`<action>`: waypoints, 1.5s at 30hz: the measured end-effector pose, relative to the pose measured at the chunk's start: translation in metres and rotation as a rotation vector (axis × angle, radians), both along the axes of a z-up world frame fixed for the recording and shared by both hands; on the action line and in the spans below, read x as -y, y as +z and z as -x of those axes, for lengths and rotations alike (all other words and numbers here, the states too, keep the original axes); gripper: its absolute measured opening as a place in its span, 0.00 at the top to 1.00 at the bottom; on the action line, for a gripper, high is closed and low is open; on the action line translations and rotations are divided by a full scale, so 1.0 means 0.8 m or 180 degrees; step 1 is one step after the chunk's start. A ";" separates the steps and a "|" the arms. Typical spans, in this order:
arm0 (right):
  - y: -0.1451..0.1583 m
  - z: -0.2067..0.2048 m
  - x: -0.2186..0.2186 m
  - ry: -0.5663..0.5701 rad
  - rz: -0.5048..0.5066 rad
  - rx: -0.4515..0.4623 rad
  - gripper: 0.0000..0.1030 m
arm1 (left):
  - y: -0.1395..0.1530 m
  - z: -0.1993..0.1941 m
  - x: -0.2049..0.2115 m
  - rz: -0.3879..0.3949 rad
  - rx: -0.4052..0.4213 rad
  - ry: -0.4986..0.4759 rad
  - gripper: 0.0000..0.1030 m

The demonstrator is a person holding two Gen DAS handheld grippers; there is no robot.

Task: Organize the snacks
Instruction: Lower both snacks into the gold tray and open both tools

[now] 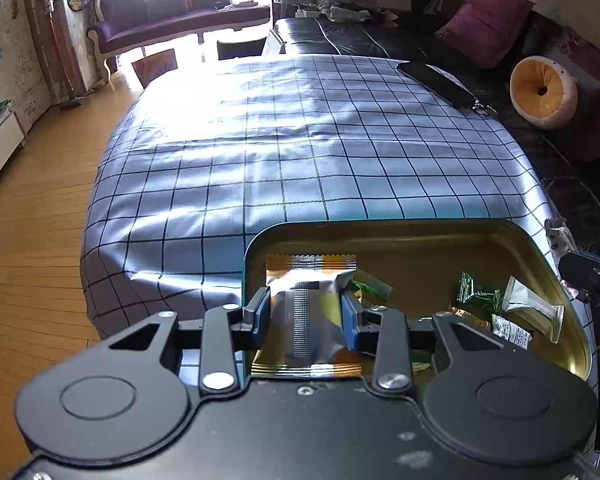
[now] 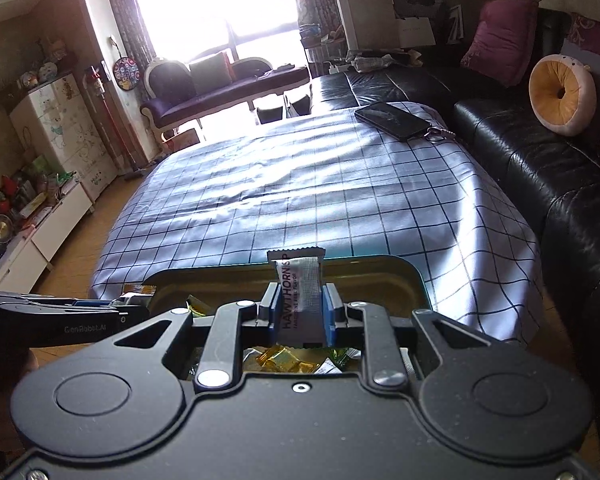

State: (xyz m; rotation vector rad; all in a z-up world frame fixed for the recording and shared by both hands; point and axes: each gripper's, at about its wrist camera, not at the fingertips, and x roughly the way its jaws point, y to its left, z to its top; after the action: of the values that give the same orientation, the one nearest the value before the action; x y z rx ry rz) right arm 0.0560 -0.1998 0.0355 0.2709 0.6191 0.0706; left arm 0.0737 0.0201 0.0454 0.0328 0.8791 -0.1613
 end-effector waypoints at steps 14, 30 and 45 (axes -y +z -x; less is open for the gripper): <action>-0.016 0.016 -0.014 0.0024 0.0060 -0.0104 0.71 | 0.011 -0.001 0.012 -0.0045 0.0053 -0.0067 0.64; -0.019 0.015 -0.002 -0.0097 0.0010 0.0056 0.71 | -0.018 -0.006 0.007 -0.0133 0.0189 -0.0183 0.63; -0.017 0.015 -0.001 -0.0126 0.0142 0.0171 0.71 | -0.029 0.011 0.016 -0.0307 0.0285 -0.0113 0.61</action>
State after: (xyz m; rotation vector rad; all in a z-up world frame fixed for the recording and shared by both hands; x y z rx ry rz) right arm 0.0441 -0.1992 0.0218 0.2371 0.5610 0.0259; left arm 0.0646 0.0073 0.0219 0.1445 0.7967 -0.1495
